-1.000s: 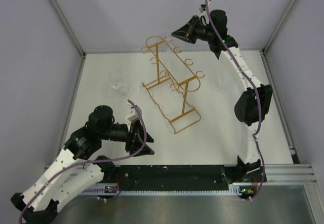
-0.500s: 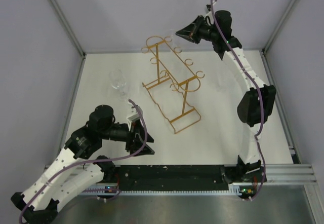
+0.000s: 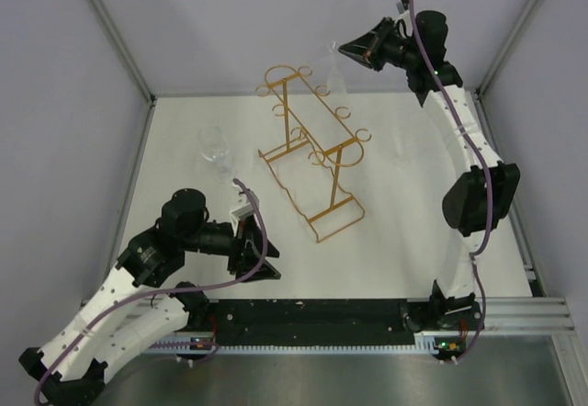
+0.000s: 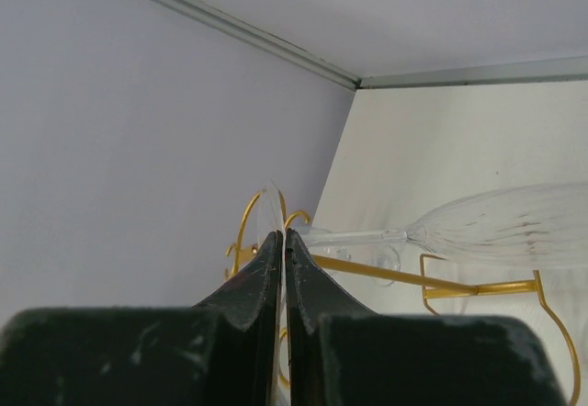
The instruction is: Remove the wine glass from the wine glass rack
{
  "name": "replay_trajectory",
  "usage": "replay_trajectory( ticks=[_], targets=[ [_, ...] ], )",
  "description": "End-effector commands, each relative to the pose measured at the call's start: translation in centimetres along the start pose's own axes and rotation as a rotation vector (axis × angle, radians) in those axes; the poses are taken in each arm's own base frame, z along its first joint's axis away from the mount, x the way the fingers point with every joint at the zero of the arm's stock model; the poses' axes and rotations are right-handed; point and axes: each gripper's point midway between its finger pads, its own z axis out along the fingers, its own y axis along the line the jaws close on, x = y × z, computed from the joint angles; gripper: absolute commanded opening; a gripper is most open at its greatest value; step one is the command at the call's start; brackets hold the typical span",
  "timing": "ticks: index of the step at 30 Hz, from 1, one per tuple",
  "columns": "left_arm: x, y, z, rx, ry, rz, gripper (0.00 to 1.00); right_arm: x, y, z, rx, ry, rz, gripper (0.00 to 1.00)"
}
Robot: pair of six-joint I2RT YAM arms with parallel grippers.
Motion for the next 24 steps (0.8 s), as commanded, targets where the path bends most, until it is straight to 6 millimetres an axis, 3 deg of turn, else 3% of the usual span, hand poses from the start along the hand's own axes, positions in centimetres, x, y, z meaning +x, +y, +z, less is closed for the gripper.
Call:
replay_trajectory(
  ticks=[1, 5, 11, 14, 18, 24],
  targets=[
    [-2.2, -1.6, -0.5, 0.034, -0.042, 0.052, 0.68, -2.3, 7.1, -5.4, -0.071, -0.088, -0.191, 0.0],
    [-3.8, -3.7, -0.9, 0.106, -0.082, 0.048, 0.68, -1.6, 8.9, -8.7, -0.036, -0.105, -0.312, 0.0],
    [-7.6, -7.4, -2.0, 0.213, -0.173, 0.072, 0.68, 1.0, 11.5, -13.9, -0.036, -0.128, -0.443, 0.0],
    [-9.8, -8.9, -2.4, 0.25, -0.224, 0.067, 0.68, 2.6, 13.7, -17.3, -0.065, -0.153, -0.533, 0.0],
    [-12.7, -9.2, -2.5, 0.24, -0.293, 0.001, 0.68, 5.3, 15.8, -20.9, -0.117, -0.138, -0.664, 0.0],
    [-16.3, -9.3, -2.1, 0.271, -0.39, -0.114, 0.68, 9.5, 17.4, -24.5, -0.181, -0.038, -0.809, 0.0]
  ],
)
